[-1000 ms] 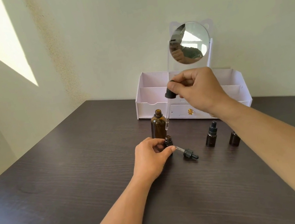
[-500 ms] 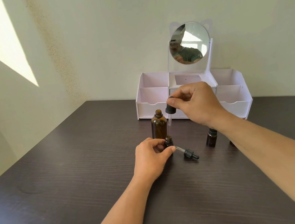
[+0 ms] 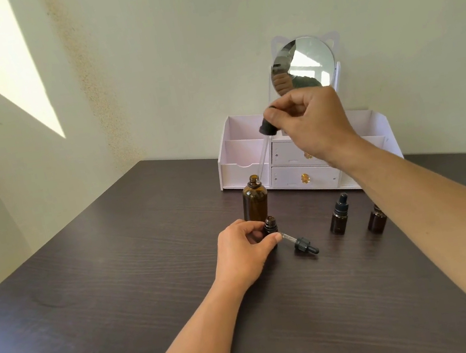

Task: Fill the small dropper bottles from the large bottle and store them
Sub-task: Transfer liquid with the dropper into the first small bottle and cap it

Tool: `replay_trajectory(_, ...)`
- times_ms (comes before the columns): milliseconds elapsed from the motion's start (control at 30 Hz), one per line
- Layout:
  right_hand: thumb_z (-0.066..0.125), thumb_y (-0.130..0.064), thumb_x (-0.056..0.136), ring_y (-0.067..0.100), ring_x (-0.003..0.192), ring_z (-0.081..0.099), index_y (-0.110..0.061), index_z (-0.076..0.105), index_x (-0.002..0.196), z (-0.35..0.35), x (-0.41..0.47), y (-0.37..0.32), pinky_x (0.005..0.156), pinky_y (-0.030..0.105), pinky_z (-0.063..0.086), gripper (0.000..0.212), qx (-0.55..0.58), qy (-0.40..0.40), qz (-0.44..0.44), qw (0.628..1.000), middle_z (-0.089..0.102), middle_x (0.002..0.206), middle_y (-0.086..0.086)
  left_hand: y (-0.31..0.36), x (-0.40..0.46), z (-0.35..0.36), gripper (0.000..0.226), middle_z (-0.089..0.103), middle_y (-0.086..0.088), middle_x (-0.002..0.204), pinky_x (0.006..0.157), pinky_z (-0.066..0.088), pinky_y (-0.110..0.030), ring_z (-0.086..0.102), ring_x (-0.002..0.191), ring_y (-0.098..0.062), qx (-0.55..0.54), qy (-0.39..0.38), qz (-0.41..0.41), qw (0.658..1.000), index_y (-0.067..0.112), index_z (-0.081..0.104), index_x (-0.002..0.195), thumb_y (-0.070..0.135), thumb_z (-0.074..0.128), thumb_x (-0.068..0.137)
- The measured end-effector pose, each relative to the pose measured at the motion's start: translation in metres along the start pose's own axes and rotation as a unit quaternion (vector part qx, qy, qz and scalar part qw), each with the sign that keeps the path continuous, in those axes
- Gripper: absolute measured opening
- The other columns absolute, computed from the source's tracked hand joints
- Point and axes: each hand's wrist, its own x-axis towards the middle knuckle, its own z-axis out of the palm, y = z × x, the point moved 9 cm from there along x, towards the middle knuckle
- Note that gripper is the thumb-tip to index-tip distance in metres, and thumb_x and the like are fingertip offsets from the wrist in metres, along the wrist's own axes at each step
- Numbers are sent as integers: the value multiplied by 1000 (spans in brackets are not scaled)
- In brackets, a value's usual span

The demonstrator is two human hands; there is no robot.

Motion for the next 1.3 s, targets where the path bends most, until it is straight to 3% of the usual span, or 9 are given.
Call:
replay_trajectory(200, 70, -17, 84, -4, 62, 63, -9, 73, 87, 9, 15, 3, 62, 8, 49, 9, -31, 14, -5, 999, 68, 72, -7, 0, 0, 0, 39, 61, 6, 84, 61, 41, -10, 51, 67, -3, -1, 0, 1, 1000, 17, 72, 111, 34, 79, 77)
replay_trajectory(333, 70, -19, 84, 12, 72, 68, -9, 73, 86, 16, 16, 12, 70, 22, 55, 10, -44, 12, 3, 999, 72, 79, 2, 1, 0, 0, 38, 61, 6, 85, 63, 43, -12, 53, 68, -4, 0, -3, 3, 1000, 18, 71, 112, 33, 79, 78)
replay_trajectory(567, 66, -14, 86, 1, 66, 68, -10, 72, 80, 42, -1, 33, 71, 21, 54, 10, -40, -46, 42, 997, 71, 70, -7, -1, 1, 0, 43, 62, 6, 88, 67, 45, -14, 55, 72, -5, 3, -2, -3, 1000, 18, 70, 115, 35, 79, 77)
replay_trajectory(733, 68, -9, 85, -15, 54, 58, -7, 73, 79, 54, -12, 41, 56, 2, 42, 8, -50, -64, 46, 996, 62, 63, -17, -1, 2, 1, 44, 61, 8, 87, 65, 44, -13, 55, 72, -5, 9, -3, -5, 1000, 18, 69, 117, 37, 78, 77)
replay_trajectory(833, 69, -10, 84, -9, 55, 60, -8, 74, 80, 55, -15, 44, 57, 4, 43, 7, -58, -59, 43, 996, 64, 65, -11, -3, 1, 2, 45, 61, 8, 88, 65, 43, -13, 54, 72, -5, 11, -3, -6, 1000, 18, 69, 118, 37, 78, 78)
replay_trajectory(967, 70, -13, 83, 2, 66, 63, -9, 75, 82, 56, -16, 47, 66, 18, 51, 7, -71, -51, 40, 995, 71, 76, 0, -3, 2, 2, 46, 61, 7, 88, 65, 43, -14, 55, 72, -5, 9, -5, -7, 1000, 18, 68, 118, 37, 78, 78)
replay_trajectory(1100, 69, -13, 84, -5, 60, 62, -10, 75, 81, 55, -15, 45, 64, 12, 50, 7, -68, -54, 41, 995, 68, 70, -7, -5, 1, 2, 46, 61, 8, 88, 65, 43, -13, 55, 72, -5, 6, -6, -8, 1000, 18, 69, 118, 37, 78, 77)
replay_trajectory(1200, 68, -15, 85, 2, 67, 68, -10, 74, 81, 46, -7, 39, 69, 18, 54, 8, -46, -46, 44, 997, 70, 71, -7, -5, 2, 2, 45, 61, 7, 87, 66, 44, -14, 54, 71, -5, 2, -3, -6, 1000, 17, 69, 117, 36, 79, 77)
replay_trajectory(1300, 68, -14, 85, -4, 63, 66, -10, 72, 83, 28, 6, 20, 64, 12, 52, 6, -12, -17, 22, 1000, 69, 70, -8, -4, 2, 2, 43, 61, 8, 86, 64, 43, -13, 53, 70, -4, 2, -3, -4, 1000, 17, 70, 115, 36, 79, 77)
